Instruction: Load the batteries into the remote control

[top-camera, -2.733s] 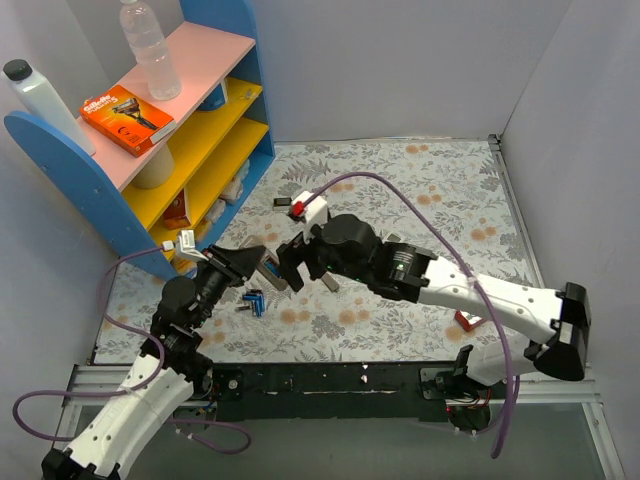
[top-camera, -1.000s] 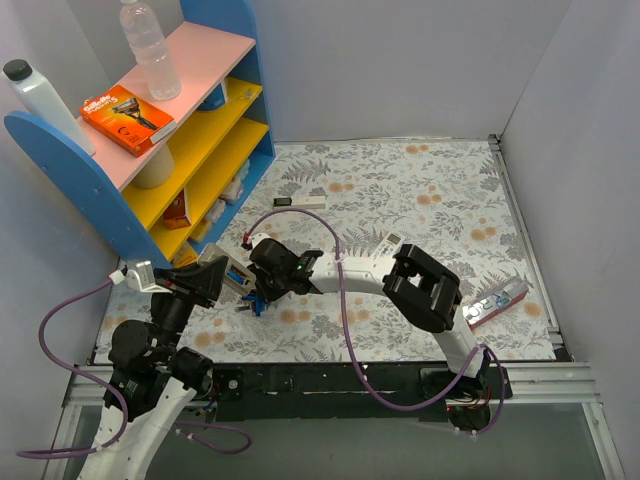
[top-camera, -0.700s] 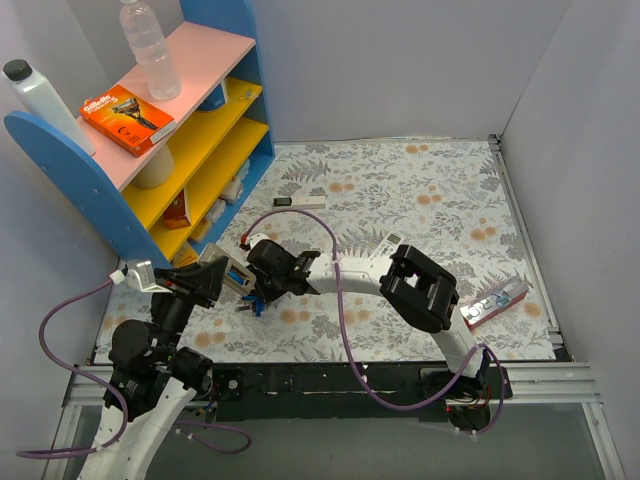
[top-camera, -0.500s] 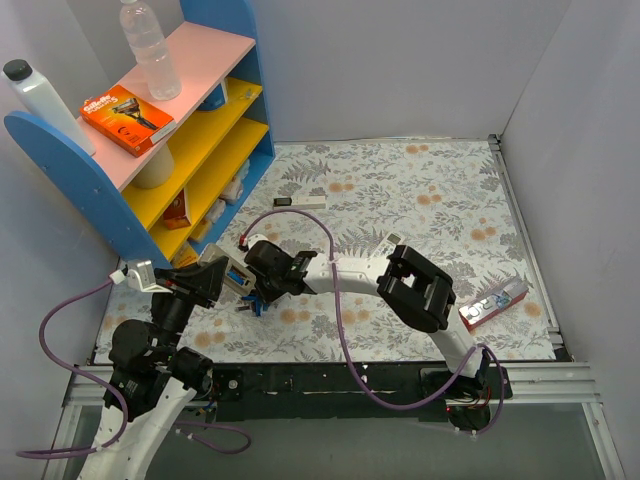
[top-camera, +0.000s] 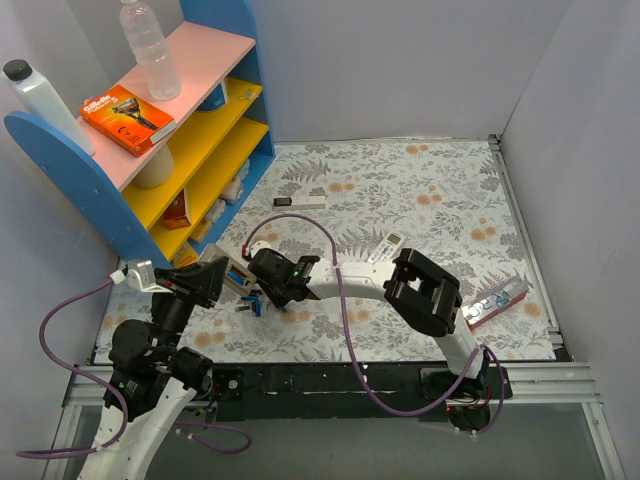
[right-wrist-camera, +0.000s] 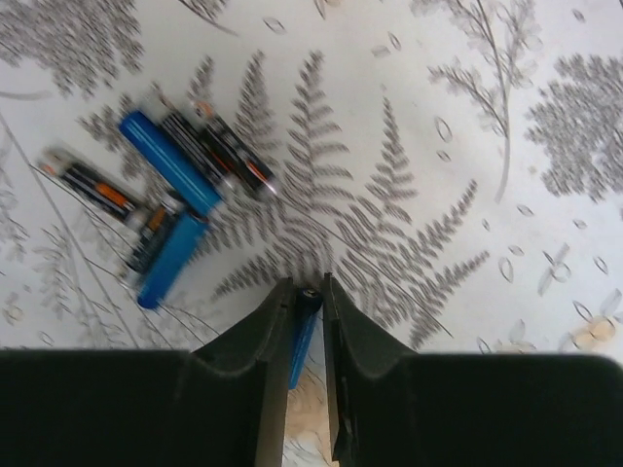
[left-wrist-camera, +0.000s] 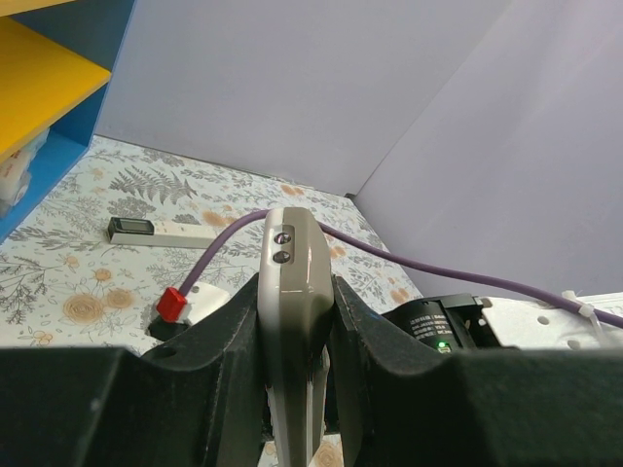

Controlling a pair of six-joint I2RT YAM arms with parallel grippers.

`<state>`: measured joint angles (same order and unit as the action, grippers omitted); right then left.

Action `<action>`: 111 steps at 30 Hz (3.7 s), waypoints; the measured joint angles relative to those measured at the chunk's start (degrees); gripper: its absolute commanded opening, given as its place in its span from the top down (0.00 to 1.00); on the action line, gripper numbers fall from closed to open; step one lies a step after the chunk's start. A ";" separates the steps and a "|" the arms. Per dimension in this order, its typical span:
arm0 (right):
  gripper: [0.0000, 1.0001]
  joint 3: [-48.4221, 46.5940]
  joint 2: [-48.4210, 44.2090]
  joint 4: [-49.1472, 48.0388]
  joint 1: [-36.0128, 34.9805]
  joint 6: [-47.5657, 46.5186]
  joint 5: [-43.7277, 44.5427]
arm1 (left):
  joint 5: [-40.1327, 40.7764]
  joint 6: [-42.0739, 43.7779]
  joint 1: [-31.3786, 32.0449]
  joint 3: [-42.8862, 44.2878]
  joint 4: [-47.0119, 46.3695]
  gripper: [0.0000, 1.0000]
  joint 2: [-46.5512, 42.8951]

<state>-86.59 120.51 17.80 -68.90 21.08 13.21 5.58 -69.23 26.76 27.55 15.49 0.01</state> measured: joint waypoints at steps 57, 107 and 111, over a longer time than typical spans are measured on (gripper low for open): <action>0.99 44.48 -58.80 -29.16 0.90 -8.72 4.83 | -14.32 -15.80 0.00 -16.04 -23.54 1.00 12.17; 0.78 51.63 -48.72 -66.05 0.52 -16.92 -13.22 | -23.04 -25.73 -0.02 -19.71 -46.34 1.00 23.78; 0.73 51.63 -48.72 -66.01 0.44 -17.14 -13.22 | -23.02 -25.70 -0.02 -19.71 -46.27 1.00 23.78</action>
<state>-34.96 71.79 -48.21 -68.47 3.95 -0.01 -17.43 -94.94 26.74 7.84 -30.79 23.79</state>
